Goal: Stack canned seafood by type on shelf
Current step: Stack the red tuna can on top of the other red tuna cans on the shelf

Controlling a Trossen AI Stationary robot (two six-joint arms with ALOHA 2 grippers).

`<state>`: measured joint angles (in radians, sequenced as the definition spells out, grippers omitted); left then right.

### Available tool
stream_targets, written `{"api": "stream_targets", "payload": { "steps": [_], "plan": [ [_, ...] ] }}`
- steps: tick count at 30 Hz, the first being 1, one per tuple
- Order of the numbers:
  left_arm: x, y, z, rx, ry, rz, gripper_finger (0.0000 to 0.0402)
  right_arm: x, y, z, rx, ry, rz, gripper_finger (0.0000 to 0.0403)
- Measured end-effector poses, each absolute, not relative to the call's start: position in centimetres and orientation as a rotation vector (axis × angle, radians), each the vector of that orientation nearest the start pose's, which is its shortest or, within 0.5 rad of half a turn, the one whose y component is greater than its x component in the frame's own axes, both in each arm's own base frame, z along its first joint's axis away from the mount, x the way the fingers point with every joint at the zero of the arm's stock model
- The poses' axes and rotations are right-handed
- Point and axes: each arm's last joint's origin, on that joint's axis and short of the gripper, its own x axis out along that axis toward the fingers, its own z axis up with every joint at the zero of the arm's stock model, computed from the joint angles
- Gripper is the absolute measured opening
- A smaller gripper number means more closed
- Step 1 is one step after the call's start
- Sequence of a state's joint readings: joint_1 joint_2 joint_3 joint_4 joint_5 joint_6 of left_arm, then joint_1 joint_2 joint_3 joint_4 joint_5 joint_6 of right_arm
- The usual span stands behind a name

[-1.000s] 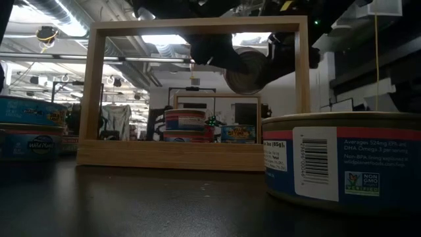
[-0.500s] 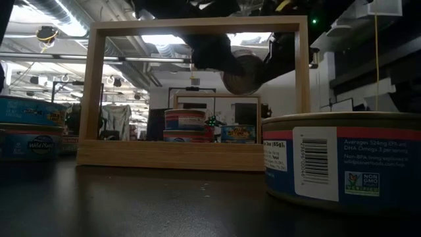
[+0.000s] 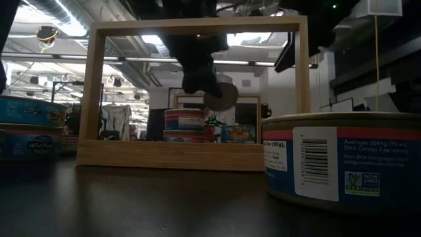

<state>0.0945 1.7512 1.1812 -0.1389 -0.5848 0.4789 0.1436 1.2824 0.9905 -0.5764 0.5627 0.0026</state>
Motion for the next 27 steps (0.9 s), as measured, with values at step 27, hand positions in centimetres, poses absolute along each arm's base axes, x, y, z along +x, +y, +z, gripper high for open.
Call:
{"api": "stream_targets", "payload": {
  "steps": [27],
  "plan": [
    [35.0,10.2,21.1,0.585,1.066,0.544,0.0143,24.6,2.7,26.5,-0.119,0.957,-0.188,0.0280]
  ]
}}
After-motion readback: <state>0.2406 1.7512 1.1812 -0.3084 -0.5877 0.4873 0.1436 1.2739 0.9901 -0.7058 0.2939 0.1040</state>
